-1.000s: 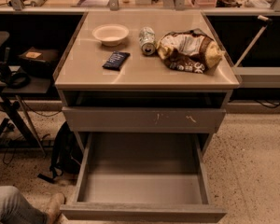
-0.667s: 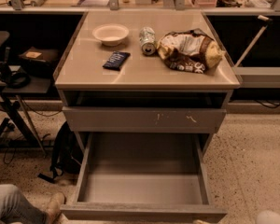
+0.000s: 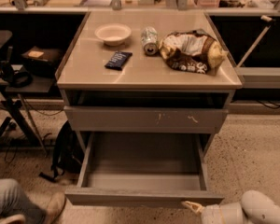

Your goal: Close middle drawer

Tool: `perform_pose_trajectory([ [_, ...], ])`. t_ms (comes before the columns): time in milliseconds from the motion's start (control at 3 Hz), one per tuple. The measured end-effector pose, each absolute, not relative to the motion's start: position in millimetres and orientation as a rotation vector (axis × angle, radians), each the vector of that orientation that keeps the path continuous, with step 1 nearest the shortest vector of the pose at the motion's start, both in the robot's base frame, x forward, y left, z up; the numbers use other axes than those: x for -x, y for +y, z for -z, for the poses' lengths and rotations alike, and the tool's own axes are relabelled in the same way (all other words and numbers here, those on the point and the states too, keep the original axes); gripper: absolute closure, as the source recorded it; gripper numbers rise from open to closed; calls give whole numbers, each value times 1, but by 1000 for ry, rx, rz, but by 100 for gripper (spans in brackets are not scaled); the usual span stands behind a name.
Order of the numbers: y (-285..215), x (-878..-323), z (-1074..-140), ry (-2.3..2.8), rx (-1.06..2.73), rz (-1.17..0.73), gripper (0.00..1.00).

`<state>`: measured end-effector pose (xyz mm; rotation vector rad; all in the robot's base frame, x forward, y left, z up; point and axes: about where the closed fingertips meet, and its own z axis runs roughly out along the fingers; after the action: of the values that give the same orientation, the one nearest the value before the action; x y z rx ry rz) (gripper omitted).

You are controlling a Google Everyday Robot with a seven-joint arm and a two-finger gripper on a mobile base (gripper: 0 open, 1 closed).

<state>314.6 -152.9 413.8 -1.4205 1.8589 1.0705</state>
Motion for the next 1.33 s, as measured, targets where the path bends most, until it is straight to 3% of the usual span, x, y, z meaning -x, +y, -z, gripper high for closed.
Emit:
perform_pose_trajectory([
  [667,-113,-375,-422,1791,1402,-1082,0],
  [1333,-36,-455,-457,1762,1410,-1017,0],
])
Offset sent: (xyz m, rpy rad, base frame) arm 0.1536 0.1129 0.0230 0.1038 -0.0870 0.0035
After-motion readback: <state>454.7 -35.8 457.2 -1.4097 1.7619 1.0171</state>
